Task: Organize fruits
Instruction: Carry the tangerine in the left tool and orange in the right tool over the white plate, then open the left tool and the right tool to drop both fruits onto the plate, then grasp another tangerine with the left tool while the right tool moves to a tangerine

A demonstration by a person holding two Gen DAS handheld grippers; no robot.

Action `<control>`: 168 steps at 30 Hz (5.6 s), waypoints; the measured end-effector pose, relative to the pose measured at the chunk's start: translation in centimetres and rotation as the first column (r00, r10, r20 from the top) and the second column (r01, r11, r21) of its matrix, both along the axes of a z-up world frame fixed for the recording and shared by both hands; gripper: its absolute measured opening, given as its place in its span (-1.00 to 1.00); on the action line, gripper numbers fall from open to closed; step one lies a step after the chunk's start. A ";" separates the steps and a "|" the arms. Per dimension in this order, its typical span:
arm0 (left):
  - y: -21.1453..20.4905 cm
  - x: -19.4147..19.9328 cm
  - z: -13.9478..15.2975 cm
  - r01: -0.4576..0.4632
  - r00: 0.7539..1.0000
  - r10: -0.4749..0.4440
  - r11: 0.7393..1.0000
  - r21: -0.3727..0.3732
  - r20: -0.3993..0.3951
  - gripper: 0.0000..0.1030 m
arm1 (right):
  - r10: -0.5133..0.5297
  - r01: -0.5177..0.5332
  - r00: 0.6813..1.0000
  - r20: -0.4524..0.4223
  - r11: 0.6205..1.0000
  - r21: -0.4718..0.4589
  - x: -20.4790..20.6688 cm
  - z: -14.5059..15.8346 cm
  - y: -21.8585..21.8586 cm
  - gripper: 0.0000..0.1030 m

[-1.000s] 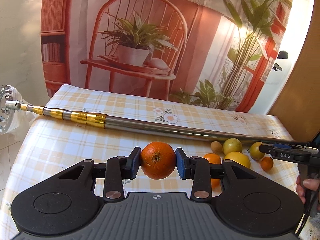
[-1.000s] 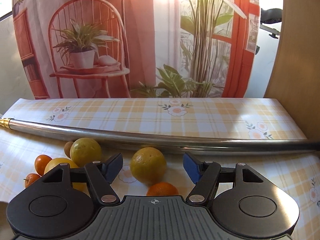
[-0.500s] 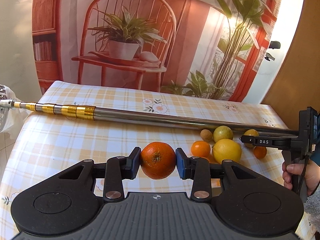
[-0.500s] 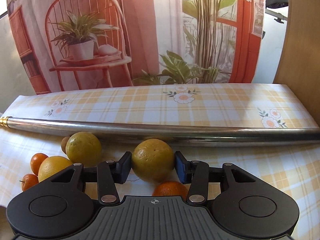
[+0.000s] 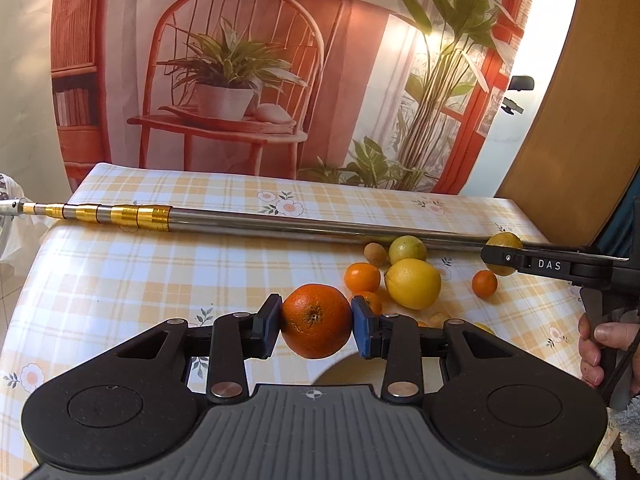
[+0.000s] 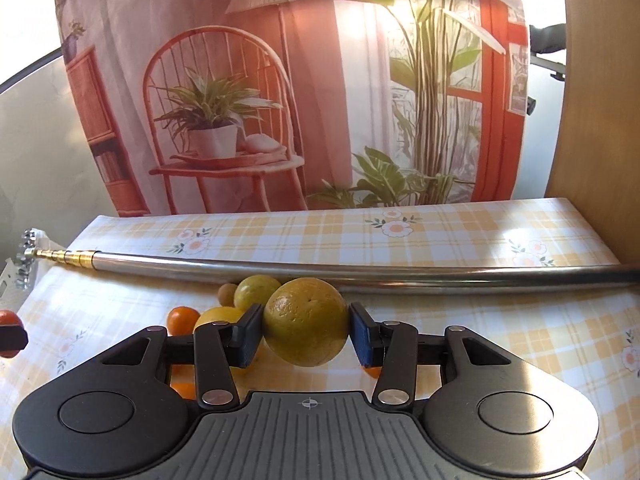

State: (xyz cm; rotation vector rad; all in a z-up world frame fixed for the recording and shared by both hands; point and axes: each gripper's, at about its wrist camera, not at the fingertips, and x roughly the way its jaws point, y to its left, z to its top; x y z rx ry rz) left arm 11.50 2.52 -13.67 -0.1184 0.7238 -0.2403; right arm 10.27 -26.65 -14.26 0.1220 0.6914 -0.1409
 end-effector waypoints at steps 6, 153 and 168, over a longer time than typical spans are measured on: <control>-0.4 -1.7 -0.1 0.006 1.000 -0.006 1.000 0.015 -0.016 -0.24 | 0.072 -0.072 0.997 -0.023 0.997 -0.019 -2.9 0.3 2.4 -0.18; -6.7 9.7 -7.6 0.172 0.970 -0.157 0.983 0.065 -0.188 -0.31 | 0.019 -0.018 1.000 0.013 0.999 -0.039 -3.3 -2.2 -1.3 -0.08; -4.3 5.8 -4.5 0.054 0.994 -0.051 0.998 0.031 -0.094 -0.31 | -0.010 0.018 0.996 0.091 0.996 -0.088 -0.8 -6.5 -4.6 -0.12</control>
